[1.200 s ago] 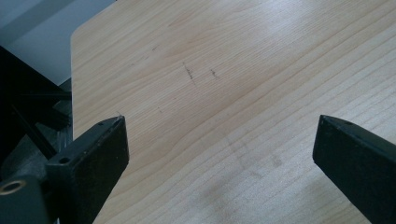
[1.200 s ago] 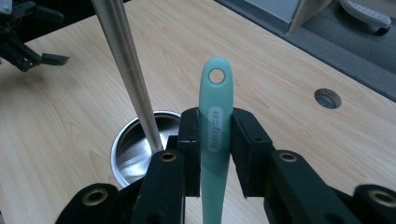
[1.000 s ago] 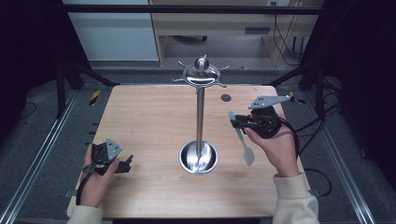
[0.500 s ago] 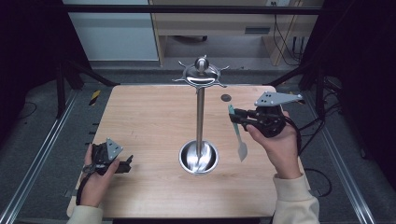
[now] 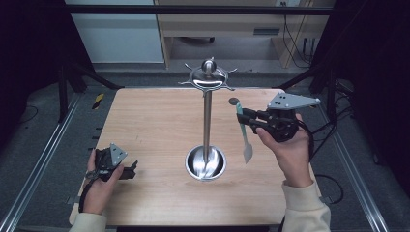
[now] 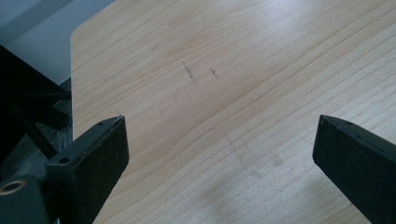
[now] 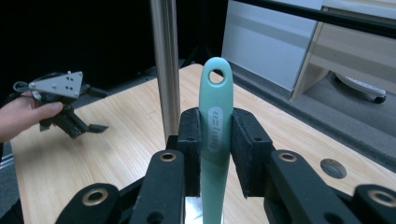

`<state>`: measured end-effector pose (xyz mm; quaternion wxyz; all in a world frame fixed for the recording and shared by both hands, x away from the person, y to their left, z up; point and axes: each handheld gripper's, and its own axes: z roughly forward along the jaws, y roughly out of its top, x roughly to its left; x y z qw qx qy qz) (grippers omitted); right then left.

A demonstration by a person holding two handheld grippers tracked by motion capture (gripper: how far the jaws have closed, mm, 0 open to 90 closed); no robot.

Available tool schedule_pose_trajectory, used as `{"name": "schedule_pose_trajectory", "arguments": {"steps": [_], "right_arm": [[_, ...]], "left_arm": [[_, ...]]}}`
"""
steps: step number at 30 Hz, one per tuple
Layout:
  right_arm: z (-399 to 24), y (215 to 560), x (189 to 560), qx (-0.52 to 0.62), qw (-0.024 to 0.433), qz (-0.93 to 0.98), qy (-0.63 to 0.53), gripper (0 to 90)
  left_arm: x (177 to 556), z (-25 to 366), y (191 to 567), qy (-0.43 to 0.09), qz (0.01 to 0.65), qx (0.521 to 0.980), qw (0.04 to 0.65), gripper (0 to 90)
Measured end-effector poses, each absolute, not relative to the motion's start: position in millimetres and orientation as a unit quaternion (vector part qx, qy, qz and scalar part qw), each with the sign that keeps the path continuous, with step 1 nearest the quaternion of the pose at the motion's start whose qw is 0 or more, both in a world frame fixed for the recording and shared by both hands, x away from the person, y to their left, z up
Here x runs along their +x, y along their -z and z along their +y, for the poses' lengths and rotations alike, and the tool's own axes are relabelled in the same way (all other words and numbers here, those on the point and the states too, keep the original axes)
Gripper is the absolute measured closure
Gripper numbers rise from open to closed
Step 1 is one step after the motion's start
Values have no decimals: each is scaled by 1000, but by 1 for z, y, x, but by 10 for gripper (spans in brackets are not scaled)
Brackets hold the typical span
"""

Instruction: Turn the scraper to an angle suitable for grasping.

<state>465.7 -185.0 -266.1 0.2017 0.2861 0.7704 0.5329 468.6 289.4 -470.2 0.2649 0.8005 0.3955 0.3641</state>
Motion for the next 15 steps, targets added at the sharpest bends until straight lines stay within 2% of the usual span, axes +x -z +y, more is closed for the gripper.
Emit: {"name": "schedule_pose_trajectory", "arguments": {"steps": [15], "right_arm": [[-188,256,461,277,204,750,-564,743]], "left_arm": [[468,289,471,-364,395,801,264,33]]}}
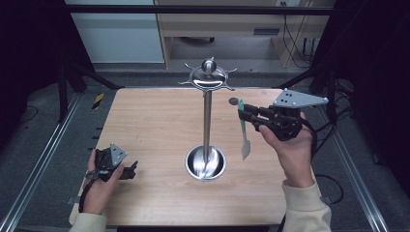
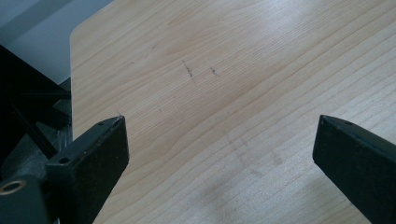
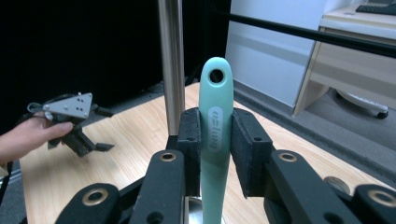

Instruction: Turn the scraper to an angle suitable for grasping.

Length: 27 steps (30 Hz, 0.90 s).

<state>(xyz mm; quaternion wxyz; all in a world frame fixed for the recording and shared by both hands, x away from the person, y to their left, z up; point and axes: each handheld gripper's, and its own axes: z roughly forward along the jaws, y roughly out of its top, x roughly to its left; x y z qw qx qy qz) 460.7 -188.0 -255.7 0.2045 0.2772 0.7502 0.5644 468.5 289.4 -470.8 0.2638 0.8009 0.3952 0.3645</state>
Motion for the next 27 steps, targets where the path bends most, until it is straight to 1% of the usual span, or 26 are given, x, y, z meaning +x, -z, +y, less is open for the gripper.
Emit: {"name": "schedule_pose_trajectory", "arguments": {"steps": [13,21,24,27], "right_arm": [[-187,243,453,265,208,732,-593,743],[-185,226,450,250,219,732,-595,743],[-190,219,453,249,216,725,-605,743],[-191,220,458,253,213,720,-610,743]], "left_arm": [[469,289,471,-364,395,802,262,33],[468,291,472,-364,397,802,259,33],[468,291,473,-363,398,803,256,33],[468,291,473,-363,399,802,257,33]]}}
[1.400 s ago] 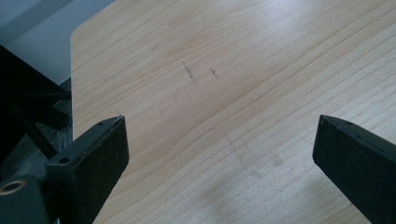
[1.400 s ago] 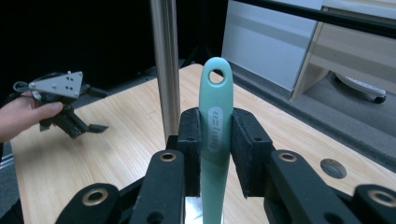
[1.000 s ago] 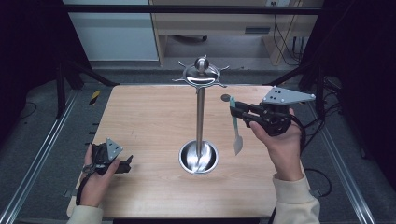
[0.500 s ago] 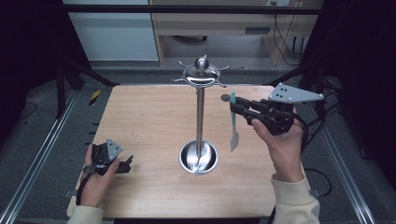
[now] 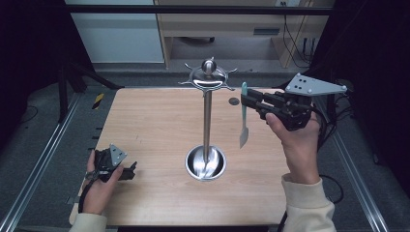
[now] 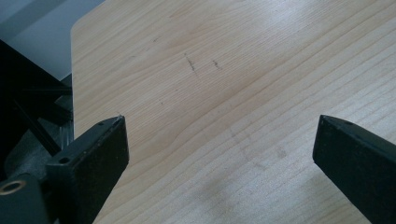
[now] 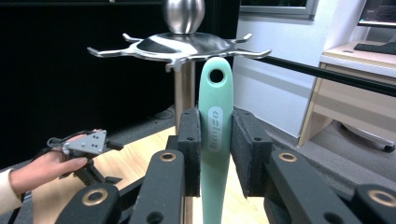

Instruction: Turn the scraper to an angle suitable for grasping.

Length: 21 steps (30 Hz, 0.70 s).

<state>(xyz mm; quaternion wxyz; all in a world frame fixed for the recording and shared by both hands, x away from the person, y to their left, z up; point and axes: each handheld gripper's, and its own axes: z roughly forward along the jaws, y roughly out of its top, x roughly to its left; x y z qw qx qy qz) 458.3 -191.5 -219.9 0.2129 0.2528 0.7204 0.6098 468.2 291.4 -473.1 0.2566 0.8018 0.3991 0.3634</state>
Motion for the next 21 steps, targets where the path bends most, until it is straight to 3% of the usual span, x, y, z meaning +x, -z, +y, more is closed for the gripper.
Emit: {"name": "schedule_pose_trajectory", "arguments": {"steps": [21], "right_arm": [[-185,216,449,227,210,720,-621,743]], "left_arm": [[468,289,473,-362,394,805,256,33]]}}
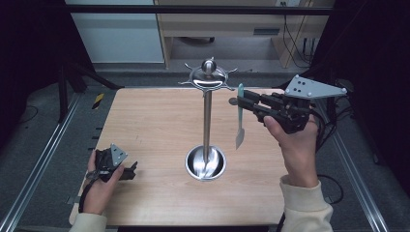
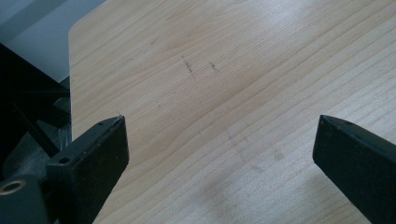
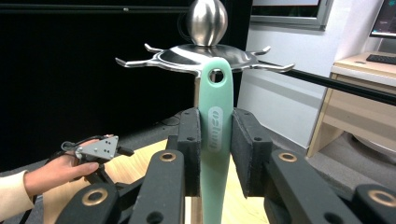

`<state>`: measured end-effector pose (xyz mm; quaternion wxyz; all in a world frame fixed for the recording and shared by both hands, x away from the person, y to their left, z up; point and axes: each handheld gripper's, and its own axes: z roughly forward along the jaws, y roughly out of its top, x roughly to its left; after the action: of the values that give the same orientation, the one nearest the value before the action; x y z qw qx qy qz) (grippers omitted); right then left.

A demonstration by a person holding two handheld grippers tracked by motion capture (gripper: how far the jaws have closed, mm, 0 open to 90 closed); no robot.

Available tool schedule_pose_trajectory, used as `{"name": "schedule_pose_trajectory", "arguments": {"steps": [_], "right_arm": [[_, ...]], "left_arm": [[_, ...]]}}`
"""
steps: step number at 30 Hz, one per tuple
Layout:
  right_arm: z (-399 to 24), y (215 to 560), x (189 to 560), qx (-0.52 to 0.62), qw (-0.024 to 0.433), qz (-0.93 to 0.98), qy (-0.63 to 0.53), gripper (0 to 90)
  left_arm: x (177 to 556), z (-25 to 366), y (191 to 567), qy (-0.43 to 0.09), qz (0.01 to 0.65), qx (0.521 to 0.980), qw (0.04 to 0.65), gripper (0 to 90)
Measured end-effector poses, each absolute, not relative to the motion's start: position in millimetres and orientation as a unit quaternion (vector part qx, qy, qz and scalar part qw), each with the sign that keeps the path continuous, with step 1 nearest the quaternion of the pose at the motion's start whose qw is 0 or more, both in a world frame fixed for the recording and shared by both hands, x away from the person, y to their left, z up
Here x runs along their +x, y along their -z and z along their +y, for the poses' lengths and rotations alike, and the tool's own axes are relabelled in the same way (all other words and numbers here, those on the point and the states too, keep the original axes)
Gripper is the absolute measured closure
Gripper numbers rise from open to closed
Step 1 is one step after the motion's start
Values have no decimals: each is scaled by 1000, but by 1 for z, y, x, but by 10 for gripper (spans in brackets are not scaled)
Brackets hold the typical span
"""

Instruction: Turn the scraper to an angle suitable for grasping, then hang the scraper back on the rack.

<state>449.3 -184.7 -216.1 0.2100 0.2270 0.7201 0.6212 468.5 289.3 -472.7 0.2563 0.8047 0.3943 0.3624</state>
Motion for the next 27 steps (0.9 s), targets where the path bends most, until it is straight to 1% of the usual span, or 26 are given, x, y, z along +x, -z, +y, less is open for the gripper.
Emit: {"name": "schedule_pose_trajectory", "arguments": {"steps": [27], "right_arm": [[-165,224,454,233,209,724,-614,742]], "left_arm": [[468,289,473,-362,392,806,255,33]]}}
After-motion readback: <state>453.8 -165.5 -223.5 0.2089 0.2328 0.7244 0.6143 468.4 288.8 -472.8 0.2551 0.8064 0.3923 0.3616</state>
